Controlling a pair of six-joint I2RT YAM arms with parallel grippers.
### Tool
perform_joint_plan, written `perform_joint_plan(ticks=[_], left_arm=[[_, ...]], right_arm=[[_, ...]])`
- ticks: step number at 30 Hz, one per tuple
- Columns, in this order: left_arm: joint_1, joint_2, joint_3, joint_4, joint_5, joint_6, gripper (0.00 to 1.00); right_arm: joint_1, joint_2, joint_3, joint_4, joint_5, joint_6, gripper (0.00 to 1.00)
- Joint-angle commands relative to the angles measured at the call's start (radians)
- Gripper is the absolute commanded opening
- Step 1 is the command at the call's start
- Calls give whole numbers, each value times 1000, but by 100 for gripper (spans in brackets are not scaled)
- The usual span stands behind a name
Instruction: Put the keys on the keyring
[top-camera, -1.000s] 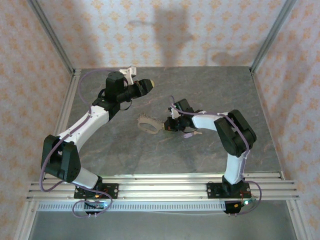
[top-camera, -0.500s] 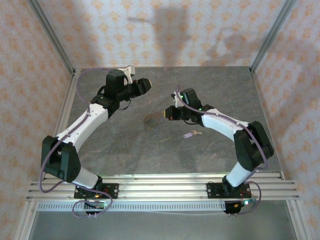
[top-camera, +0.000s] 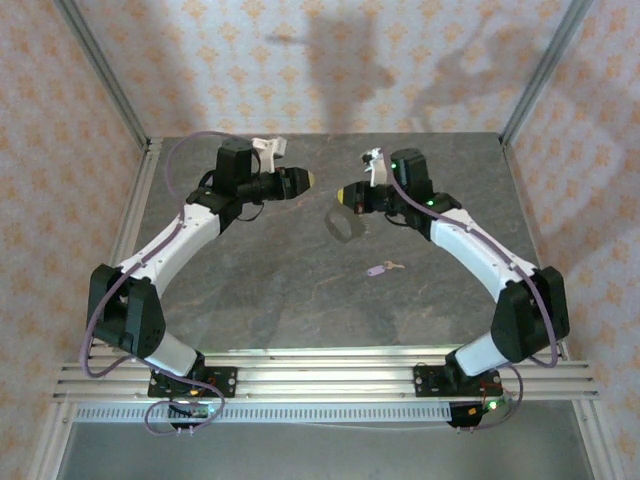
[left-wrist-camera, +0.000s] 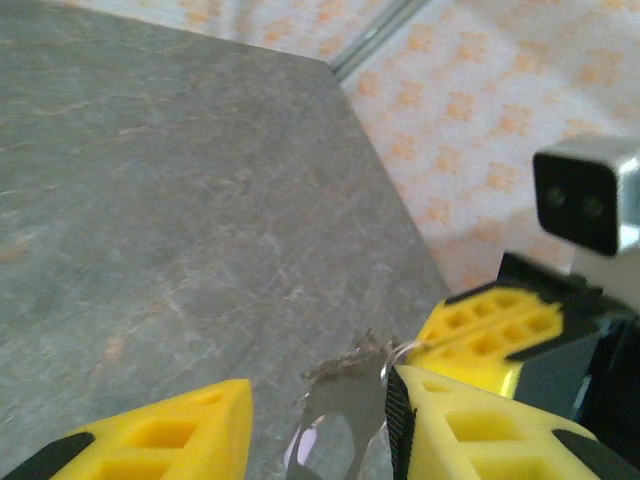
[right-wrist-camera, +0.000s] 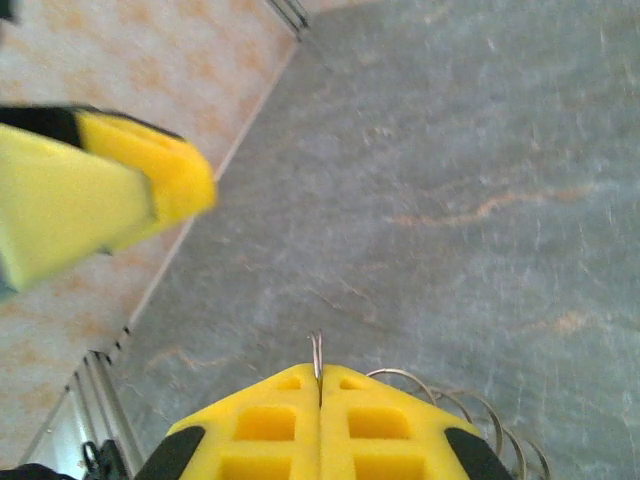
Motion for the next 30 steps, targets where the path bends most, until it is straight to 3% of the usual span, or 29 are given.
perform_joint_plan(ticks=[1,8,18,30], left_arm=[[0,13,62,103,118,11,41],[0,47,125,206,184,-59,39],[1,64,193,212,265,-91,34],[-28,38,199,207,319,-84,34]], right_arm=[[-28,-38,51,39,-127,0,0],[-53,-31,82,158,-222,91,0],[-57,0,74,392,-283,268,0],[-57,22,81,533,-305,384,0]])
